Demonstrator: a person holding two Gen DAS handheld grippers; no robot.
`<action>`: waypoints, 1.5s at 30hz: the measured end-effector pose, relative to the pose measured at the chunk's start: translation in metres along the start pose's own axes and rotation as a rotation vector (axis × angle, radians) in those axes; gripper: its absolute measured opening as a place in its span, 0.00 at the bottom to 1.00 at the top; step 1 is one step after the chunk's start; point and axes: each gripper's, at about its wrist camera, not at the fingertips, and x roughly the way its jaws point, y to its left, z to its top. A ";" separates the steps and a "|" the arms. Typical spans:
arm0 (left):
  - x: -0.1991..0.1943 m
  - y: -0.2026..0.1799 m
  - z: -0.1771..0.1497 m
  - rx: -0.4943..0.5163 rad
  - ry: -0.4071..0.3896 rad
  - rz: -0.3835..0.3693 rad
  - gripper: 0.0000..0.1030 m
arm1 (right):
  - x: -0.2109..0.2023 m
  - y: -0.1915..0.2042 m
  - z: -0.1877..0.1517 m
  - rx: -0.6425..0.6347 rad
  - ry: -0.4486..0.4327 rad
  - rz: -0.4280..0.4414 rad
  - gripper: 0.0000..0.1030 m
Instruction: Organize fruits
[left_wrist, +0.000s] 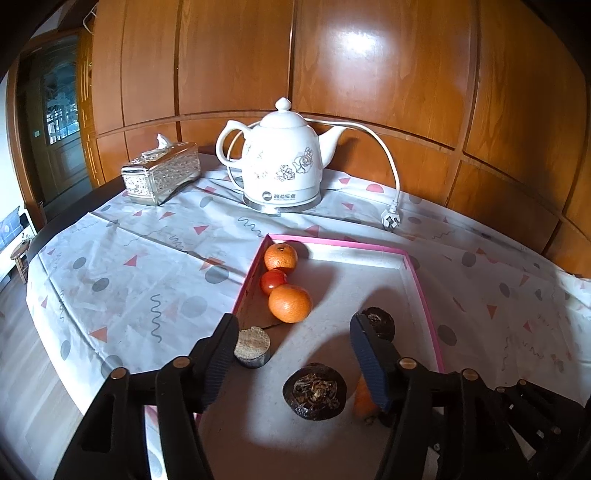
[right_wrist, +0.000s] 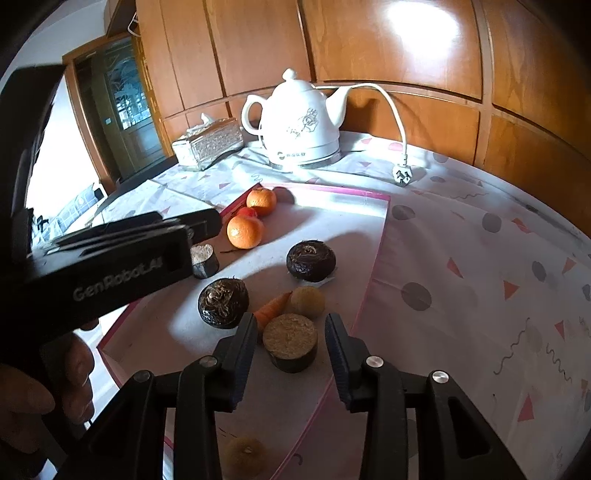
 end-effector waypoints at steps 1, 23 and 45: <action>-0.003 0.001 -0.001 -0.002 -0.003 0.000 0.66 | -0.002 -0.001 0.000 0.011 -0.006 0.000 0.37; -0.046 0.002 -0.022 -0.014 -0.042 0.022 1.00 | -0.035 -0.004 -0.015 0.129 -0.093 -0.182 0.37; -0.060 0.004 -0.022 -0.023 -0.070 0.067 1.00 | -0.036 0.003 -0.018 0.104 -0.086 -0.179 0.37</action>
